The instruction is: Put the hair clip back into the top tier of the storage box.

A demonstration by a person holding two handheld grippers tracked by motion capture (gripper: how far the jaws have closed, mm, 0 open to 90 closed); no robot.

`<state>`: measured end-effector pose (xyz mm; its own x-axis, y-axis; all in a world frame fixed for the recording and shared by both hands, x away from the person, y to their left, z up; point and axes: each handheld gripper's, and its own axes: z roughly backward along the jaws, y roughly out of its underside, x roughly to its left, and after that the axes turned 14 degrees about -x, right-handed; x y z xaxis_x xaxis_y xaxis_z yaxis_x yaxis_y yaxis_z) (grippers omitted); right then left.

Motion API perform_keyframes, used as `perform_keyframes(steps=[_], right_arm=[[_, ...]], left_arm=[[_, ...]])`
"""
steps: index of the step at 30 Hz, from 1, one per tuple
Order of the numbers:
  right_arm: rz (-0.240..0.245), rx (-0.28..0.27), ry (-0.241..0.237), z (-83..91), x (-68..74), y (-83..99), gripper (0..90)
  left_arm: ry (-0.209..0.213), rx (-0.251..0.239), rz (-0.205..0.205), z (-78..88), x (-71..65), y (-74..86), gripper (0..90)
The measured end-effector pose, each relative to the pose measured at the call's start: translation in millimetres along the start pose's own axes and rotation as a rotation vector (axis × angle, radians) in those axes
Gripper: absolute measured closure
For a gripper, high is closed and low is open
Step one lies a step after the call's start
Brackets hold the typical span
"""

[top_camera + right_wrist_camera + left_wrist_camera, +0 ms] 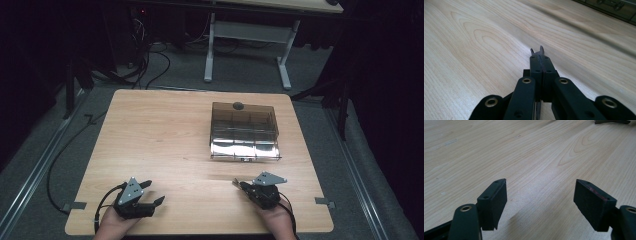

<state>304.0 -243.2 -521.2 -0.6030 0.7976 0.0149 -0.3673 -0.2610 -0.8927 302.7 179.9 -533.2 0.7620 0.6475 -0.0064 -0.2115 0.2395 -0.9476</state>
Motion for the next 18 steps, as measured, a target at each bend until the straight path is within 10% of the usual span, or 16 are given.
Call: perform_keyframes(steps=[18], right_arm=[[-0.011, 0.039, 0.003, 6.8, 1.2, 8.6, 90.0]], left_arm=[[0.002, -0.001, -0.001, 0.2, -0.1, 0.1, 27.3]])
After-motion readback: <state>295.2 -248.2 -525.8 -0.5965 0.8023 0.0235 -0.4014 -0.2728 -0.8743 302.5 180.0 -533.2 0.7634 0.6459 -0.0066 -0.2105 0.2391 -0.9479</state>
